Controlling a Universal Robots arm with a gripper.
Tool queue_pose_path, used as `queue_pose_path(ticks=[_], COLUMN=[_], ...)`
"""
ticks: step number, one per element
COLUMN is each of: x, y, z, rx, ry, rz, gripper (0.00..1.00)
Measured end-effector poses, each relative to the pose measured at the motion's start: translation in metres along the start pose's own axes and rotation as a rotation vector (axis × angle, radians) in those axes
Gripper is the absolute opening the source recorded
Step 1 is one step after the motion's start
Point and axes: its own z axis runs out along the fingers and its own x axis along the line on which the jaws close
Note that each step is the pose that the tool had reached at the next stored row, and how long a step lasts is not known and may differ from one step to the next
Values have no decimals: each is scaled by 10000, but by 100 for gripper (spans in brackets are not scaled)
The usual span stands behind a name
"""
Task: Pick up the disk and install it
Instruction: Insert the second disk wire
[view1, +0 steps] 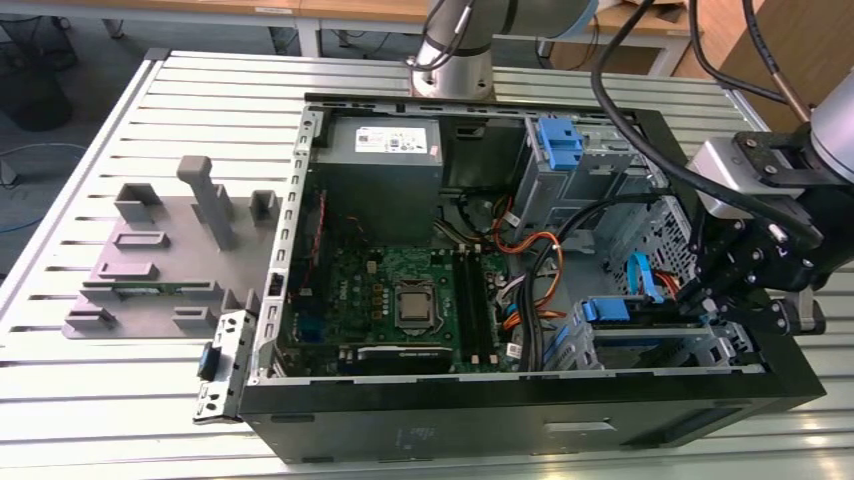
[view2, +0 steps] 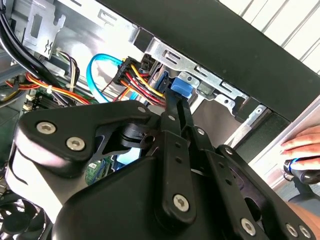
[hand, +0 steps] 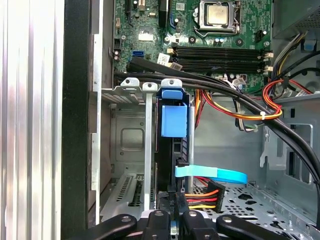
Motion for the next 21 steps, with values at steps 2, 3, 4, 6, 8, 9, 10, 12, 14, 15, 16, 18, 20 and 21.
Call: queue_pose_path(ticks=[2, 3, 4, 6, 8, 9, 10, 12, 14, 15, 16, 18, 20, 21], x=[-2, -2, -2, -7, -16, -21, -33, -44, -57, -61, -64, -66, -67, -67], y=[0, 0, 1, 24, 46, 55, 67, 66, 67, 67, 67, 67, 67, 67], z=[-16, -23, -23, -25, -24, -24, -23, -21, -19, -18, -17, -16, -16, -16], rx=[0, 0, 0, 4, 6, 7, 8, 8, 8, 7, 8, 8, 8, 3], ry=[1, -1, -3, -12, -20, -22, -26, -29, -35, -38, -42, -56, -57, -57], rz=[0, 0, -1, 2, 6, 8, 11, 10, 10, 10, 10, 13, 16, 18], gripper=[16, 16, 16, 16, 16, 16, 16, 16, 16, 16, 16, 16, 16, 16])
